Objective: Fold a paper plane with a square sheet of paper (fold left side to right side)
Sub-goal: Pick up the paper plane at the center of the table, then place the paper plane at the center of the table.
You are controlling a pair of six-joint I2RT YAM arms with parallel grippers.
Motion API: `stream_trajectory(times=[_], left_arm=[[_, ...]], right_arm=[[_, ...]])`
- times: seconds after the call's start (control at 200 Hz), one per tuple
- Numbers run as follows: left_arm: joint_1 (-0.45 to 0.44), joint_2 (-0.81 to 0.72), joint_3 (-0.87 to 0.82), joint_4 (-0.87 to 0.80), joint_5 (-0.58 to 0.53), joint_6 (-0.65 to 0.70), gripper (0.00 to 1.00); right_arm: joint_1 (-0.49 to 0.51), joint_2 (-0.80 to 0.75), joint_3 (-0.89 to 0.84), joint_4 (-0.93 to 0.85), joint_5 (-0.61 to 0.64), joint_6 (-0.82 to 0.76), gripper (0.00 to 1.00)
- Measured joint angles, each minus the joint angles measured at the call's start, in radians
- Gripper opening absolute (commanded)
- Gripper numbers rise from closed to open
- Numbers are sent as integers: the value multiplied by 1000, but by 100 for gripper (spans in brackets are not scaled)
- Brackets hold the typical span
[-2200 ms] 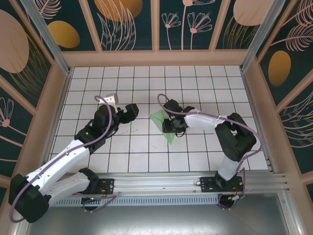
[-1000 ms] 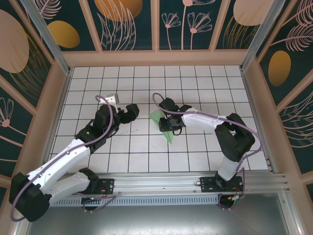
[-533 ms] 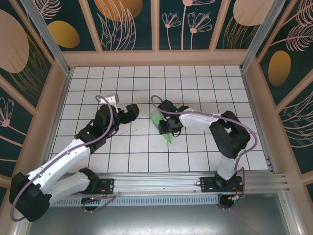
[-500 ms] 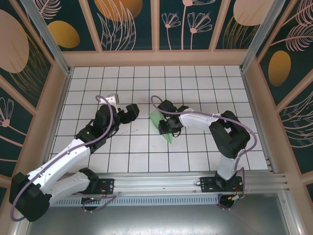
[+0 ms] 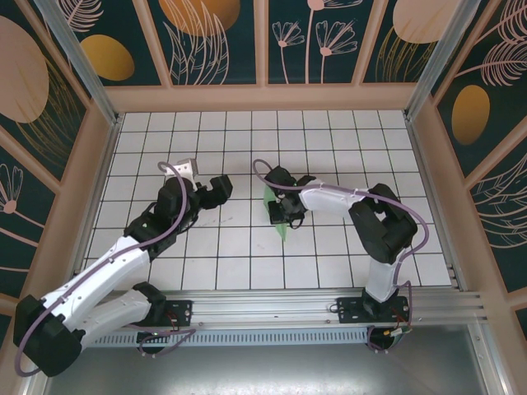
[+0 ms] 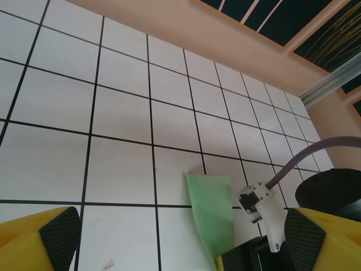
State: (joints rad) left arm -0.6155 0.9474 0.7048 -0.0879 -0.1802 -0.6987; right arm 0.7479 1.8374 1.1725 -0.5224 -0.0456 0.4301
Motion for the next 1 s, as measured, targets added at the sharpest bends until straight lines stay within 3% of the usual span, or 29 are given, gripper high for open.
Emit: stream_trajectory(times=[0.195, 0.405, 0.585, 0.856, 0.996], left_arm=[[0, -55, 0, -3, 9, 14, 96], [0, -64, -10, -24, 34, 25, 96], [0, -80, -18, -46, 41, 29, 96], [0, -90, -23, -55, 40, 34, 96], [0, -85, -23, -55, 38, 34, 96]], right_arm=[[-72, 51, 246, -96, 2, 24, 0], [-176, 274, 566, -187, 43, 27, 0], [-203, 455, 793, -299, 98, -3, 0], [-218, 558, 877, -393, 130, -53, 1], [-239, 564, 877, -402, 129, -67, 9]])
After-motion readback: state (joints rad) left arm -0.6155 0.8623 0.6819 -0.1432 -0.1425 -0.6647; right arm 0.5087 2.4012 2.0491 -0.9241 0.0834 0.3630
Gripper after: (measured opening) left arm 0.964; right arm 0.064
